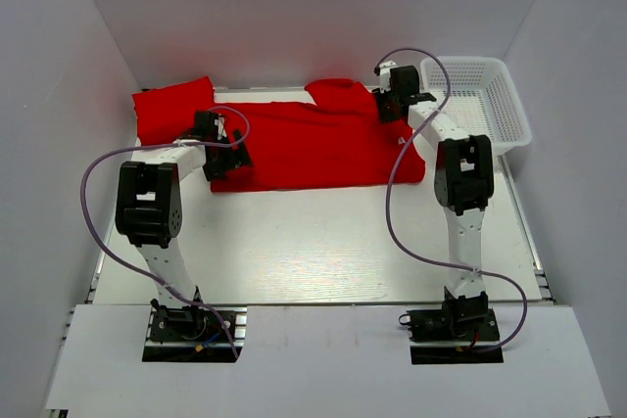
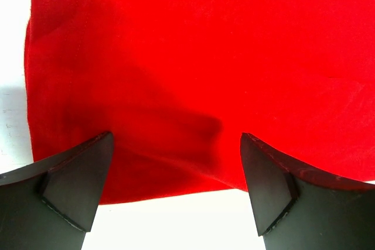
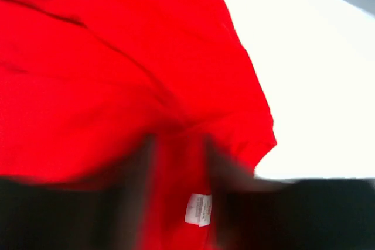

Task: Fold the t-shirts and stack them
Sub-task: Fold the flattened tshirt in 1/3 of the way

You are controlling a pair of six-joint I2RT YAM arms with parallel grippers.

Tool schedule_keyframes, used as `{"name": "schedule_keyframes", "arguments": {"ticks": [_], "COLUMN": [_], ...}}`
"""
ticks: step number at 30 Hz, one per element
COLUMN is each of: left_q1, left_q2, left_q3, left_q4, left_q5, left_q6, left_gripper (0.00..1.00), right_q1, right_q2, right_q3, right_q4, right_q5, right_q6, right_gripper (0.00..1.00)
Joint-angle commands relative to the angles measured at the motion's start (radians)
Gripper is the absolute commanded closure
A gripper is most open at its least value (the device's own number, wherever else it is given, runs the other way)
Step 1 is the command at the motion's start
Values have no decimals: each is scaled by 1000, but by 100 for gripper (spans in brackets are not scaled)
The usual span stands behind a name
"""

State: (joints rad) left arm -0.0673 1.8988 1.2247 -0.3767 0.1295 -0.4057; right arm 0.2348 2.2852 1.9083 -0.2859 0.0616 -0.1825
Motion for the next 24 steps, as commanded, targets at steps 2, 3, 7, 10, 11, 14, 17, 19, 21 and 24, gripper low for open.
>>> {"name": "schedule_keyframes", "arguments": {"ticks": [2,3,7,10,11,14,17,19,21,24], "left_q1": [12,12,12,12,12,12,12,12,12,12], "left_q2": [68,68,68,43,43,16,-13,-33,-33,-21], "left_q3": [-10,1,1,-8,-17,-8,1,15,42,65], "left_q4": [-64,-64,-64,-64,-64,-87,-97,-87,-87,-62], "left_q5": [-51,-51,-42,-33,-33,-33,-33,-2,22,45], "left_q6": [8,8,8,8,8,8,8,19,19,19], "left_gripper": [0,0,0,0,0,0,0,0,0,0], "right_q1": [-11,-9,-5,-8,-9,-11,-9,-12,-12,-11], "right_q2": [26,28,-80,-224,-254,-361,-417,-415,-397,-348], "right_q3": [58,69,-16,-191,-231,-399,-501,-545,-552,-551], "right_q4": [22,-8,-32,13,36,76,85,80,79,76], "right_q5": [108,100,37,-89,-129,-170,-249,-275,-345,-399], "right_q6": [-129,-130,-66,37,67,153,202,219,236,255], "right_gripper": [10,10,10,10,10,10,10,10,10,10]}}
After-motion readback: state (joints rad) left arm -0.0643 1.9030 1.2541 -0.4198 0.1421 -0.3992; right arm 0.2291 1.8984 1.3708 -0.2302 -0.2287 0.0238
